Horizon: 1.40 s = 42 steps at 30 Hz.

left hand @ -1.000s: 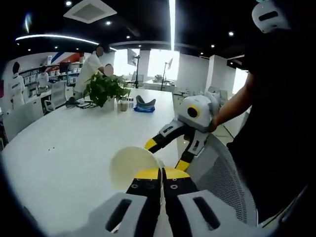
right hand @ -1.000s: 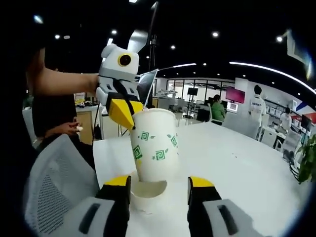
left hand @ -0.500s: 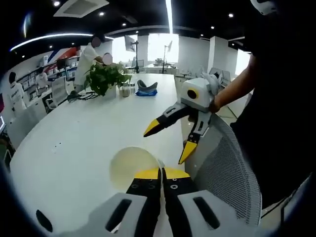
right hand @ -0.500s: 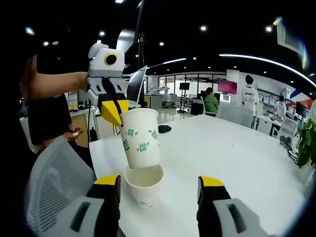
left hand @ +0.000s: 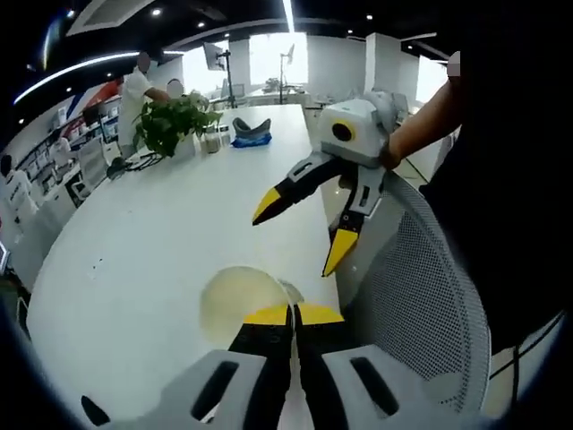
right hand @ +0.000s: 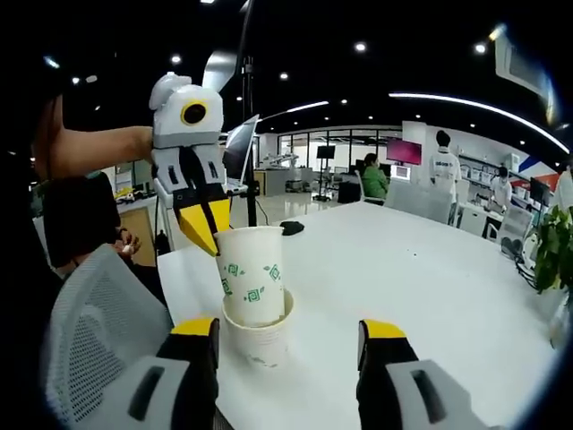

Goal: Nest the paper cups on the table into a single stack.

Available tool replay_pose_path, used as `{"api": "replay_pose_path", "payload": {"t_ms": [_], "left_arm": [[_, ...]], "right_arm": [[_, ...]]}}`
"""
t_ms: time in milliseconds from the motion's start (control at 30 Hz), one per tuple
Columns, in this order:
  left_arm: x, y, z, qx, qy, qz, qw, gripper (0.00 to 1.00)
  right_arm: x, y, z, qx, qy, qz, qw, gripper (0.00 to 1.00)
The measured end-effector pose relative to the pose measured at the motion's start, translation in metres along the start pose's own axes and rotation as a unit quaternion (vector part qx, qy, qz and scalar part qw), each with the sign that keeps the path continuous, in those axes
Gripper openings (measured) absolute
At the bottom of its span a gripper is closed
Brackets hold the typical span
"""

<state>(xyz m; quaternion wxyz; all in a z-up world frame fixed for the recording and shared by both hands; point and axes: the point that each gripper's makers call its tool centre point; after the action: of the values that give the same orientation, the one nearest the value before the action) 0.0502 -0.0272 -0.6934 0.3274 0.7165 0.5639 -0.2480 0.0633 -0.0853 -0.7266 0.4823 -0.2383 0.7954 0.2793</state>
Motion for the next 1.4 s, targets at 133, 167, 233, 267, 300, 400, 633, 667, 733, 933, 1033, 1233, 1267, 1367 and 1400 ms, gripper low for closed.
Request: {"api": "replay_pose_path", "payload": {"t_ms": [133,167,233,267,300,400,633,667,733,933,1033,1233,1267,1367,1400], "left_arm": [[0.007,-0.002,0.01,0.009,0.021,0.019,0.9996,0.0],[0.007,-0.003,0.012,0.011,0.022,0.021,0.9995,0.0],[0.008,-0.003,0.015,0.016,0.023,0.023,0.9993,0.0],[0.009,-0.004,0.017,0.018,0.027,0.026,0.9991,0.0],[0.011,-0.004,0.018,0.02,0.03,0.028,0.9989,0.0],[0.018,-0.004,0.024,0.027,0.049,0.034,0.9978,0.0],[0.027,-0.007,0.034,0.042,0.062,0.033,0.9966,0.0],[0.027,-0.007,0.036,0.044,0.063,0.034,0.9964,0.0],[0.029,-0.008,0.04,0.048,0.065,0.034,0.9962,0.0],[0.023,-0.012,0.046,0.061,0.06,0.034,0.9957,0.0],[0.021,-0.013,0.046,0.064,0.059,0.032,0.9957,0.0],[0.024,-0.013,0.043,0.064,0.061,0.036,0.9955,0.0],[0.024,-0.014,0.042,0.063,0.061,0.037,0.9954,0.0],[0.023,-0.013,0.039,0.062,0.057,0.036,0.9958,0.0],[0.022,-0.013,0.039,0.061,0.056,0.036,0.9959,0.0]], "right_arm": [[0.001,-0.001,0.0,0.003,-0.002,0.004,1.0,0.62],[0.001,-0.001,0.0,0.004,-0.003,0.004,1.0,0.62],[0.001,-0.001,0.0,0.005,-0.003,0.005,1.0,0.62],[0.001,-0.001,0.0,0.005,-0.003,0.006,1.0,0.62],[0.002,-0.002,0.0,0.006,-0.002,0.007,1.0,0.62],[0.004,-0.003,0.0,0.008,-0.001,0.009,0.9999,0.61],[0.006,-0.001,0.0,0.01,0.001,0.011,0.9999,0.61],[0.006,-0.001,0.0,0.01,0.001,0.012,0.9999,0.61],[0.005,-0.001,0.0,0.011,0.0,0.014,0.9999,0.61],[0.007,0.0,0.0,0.01,0.003,0.013,0.9999,0.6],[0.007,0.0,0.0,0.011,0.004,0.012,0.9999,0.6],[0.008,0.0,0.0,0.011,0.005,0.012,0.9999,0.59],[0.008,0.001,0.0,0.011,0.005,0.012,0.9999,0.59],[0.008,0.0,-0.001,0.012,0.005,0.012,0.9998,0.59],[0.008,0.0,-0.001,0.012,0.006,0.012,0.9998,0.59]]}}
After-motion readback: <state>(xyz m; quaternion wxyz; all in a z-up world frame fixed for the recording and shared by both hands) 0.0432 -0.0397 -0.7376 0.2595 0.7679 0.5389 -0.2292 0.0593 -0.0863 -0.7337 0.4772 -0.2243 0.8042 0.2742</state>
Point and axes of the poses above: the point that each gripper's makers call its tool centre point, and the gripper's own axes: z roughly forward along the fingers, y roughly to its left, x roughly out of its underside, and after that the axes turned 14 degrees about z, right-handed
